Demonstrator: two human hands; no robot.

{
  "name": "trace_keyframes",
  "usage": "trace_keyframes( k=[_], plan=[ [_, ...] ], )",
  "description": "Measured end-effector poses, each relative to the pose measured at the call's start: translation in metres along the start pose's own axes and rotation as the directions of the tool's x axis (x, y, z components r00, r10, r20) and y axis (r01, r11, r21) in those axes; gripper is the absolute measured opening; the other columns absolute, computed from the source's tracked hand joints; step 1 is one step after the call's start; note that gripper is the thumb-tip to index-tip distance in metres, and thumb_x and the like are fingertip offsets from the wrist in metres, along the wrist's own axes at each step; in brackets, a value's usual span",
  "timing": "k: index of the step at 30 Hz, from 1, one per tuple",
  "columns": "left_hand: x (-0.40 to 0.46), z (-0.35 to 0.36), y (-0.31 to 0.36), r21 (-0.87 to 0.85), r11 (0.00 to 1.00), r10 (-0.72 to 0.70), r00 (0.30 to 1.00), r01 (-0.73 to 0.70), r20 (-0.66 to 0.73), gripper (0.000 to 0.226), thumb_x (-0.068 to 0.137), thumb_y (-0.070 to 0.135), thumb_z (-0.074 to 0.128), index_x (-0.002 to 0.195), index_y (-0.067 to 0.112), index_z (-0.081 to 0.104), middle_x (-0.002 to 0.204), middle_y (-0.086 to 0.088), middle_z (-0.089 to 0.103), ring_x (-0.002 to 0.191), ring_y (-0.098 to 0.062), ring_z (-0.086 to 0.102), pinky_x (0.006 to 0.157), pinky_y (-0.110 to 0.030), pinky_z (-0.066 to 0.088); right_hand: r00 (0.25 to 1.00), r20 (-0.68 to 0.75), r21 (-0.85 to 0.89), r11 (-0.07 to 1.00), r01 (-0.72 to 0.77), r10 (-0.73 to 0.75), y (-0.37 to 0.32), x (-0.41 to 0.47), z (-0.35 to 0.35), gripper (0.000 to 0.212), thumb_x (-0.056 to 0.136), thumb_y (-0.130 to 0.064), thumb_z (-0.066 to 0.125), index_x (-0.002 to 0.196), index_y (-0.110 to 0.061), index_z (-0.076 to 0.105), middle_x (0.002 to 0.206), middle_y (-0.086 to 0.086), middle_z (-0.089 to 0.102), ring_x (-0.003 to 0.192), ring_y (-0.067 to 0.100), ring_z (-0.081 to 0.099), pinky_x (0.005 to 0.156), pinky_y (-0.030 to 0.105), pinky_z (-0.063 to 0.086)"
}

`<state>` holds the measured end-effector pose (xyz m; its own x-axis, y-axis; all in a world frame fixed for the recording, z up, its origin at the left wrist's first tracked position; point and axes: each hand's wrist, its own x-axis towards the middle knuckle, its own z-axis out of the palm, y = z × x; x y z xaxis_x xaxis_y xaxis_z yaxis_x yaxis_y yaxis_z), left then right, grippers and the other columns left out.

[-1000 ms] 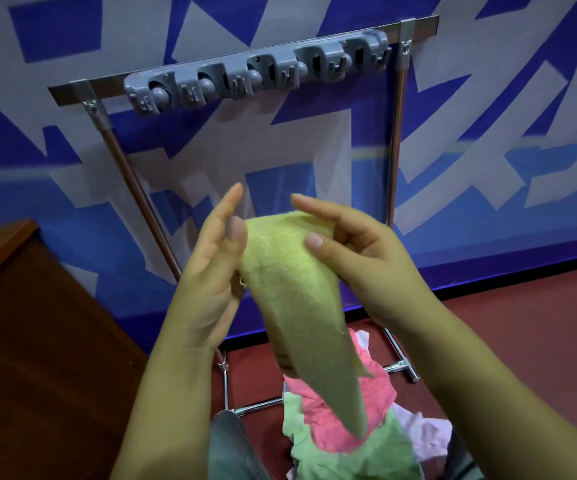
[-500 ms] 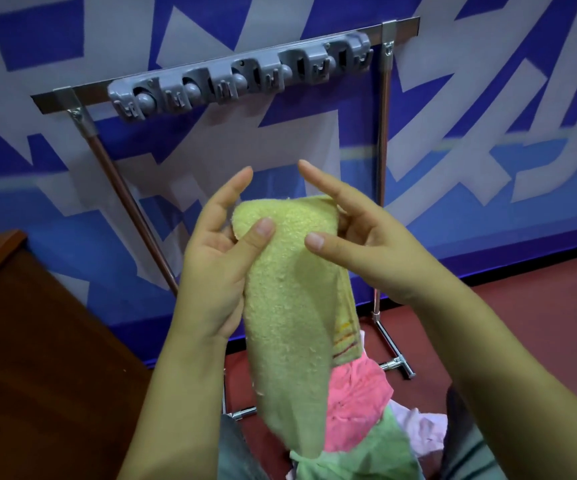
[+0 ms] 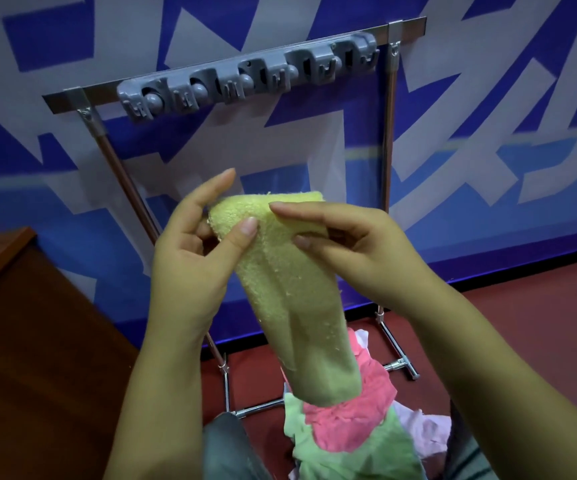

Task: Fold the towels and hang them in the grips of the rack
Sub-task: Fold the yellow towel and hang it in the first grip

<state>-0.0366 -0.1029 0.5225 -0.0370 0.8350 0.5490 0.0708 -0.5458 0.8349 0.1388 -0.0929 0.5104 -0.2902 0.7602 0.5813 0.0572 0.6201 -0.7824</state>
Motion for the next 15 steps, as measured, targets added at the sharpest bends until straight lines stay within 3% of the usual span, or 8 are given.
trace_keyframes(
  k=[5, 10, 15],
  plan=[
    [0.003, -0.002, -0.002, 0.080, 0.992, 0.098, 0.994, -0.095, -0.039, 0.036, 0.076, 0.028, 0.072, 0.109, 0.039, 0.064, 0.115, -0.012, 0.062, 0.104, -0.021, 0.062, 0.089, -0.041, 0.052, 0.993, -0.050, -0.113, 0.988, 0.103, -0.109, -0.001, 0.001, -0.001, 0.043, 0.086, 0.000, 0.059, 0.120, -0.026, 0.057, 0.111, -0.017, 0.063, 0.107, 0.000, 0.060, 0.092, 0.018, 0.046],
    [0.007, 0.006, -0.001, -0.067, 0.989, 0.128, 0.988, -0.134, -0.081, 0.029, 0.076, 0.014, 0.074, 0.100, 0.029, 0.066, 0.102, 0.000, 0.063, 0.091, -0.010, 0.061, 0.077, -0.024, 0.051, 0.981, -0.087, -0.189, 0.970, 0.153, -0.171, -0.003, 0.003, -0.005, 0.041, 0.085, -0.004, 0.062, 0.119, -0.026, 0.057, 0.105, -0.011, 0.065, 0.101, 0.005, 0.062, 0.090, 0.021, 0.049],
    [0.009, 0.014, 0.006, -0.143, 0.980, 0.127, 0.989, -0.137, -0.076, 0.029, 0.075, 0.009, 0.068, 0.100, 0.020, 0.061, 0.097, 0.004, 0.063, 0.088, -0.004, 0.062, 0.075, -0.019, 0.050, 0.953, -0.157, -0.341, 0.920, 0.195, -0.260, -0.002, 0.006, -0.010, 0.034, 0.083, -0.017, 0.067, 0.115, -0.023, 0.061, 0.098, 0.006, 0.057, 0.092, 0.017, 0.056, 0.088, 0.029, 0.047]
  ],
)
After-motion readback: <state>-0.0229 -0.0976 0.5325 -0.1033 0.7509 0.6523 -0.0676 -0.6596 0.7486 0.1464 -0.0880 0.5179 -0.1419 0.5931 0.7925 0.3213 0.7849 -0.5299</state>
